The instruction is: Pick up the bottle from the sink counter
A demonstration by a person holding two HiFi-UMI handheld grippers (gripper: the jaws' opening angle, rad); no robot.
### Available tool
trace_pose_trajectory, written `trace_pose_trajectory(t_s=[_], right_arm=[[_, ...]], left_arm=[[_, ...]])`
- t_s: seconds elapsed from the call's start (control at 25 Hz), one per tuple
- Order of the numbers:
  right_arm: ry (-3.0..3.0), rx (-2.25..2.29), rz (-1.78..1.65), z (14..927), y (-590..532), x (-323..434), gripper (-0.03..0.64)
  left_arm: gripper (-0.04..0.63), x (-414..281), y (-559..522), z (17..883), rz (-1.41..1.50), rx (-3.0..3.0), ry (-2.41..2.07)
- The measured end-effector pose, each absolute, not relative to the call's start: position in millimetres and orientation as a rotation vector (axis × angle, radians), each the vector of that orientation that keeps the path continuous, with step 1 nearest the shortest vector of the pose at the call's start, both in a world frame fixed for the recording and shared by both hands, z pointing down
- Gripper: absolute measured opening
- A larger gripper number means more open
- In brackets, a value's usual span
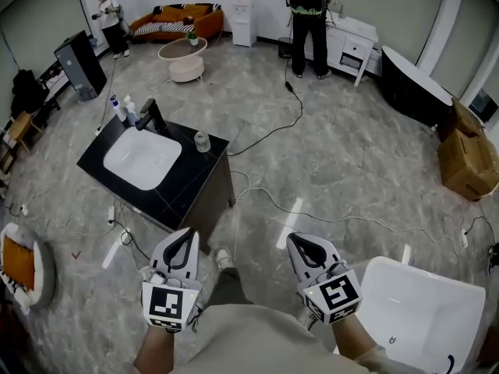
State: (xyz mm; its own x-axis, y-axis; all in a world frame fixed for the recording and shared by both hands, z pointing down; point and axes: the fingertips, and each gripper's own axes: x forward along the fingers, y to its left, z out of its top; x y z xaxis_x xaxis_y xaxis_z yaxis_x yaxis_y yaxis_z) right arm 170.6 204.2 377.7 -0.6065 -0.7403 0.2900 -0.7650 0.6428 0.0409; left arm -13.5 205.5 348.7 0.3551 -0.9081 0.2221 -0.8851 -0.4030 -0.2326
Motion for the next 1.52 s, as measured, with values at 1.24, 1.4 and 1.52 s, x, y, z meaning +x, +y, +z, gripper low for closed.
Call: trace_pose_trajectory(t_s=[1.24,1.4,1.52], right_arm=[[-2.454,1.251,0.177,367.4,-157.1,-9.0,-0.004],[-2.466,1.311,0.165,362.7,-181.9,-5.0,-0.005],[-2.471,1.350,0.168,360.3,-196.1,5.9,-0.004]], left_arm=[[0.006,-187.3,-148.0,347.1,-0.514,-2.647,1.614],[0.006,-189.7,-163.3,352.4,-0.498,-2.653,1.675],[0.006,-184.5,-171.2,355.9,-0.506,-2.645,1.714]])
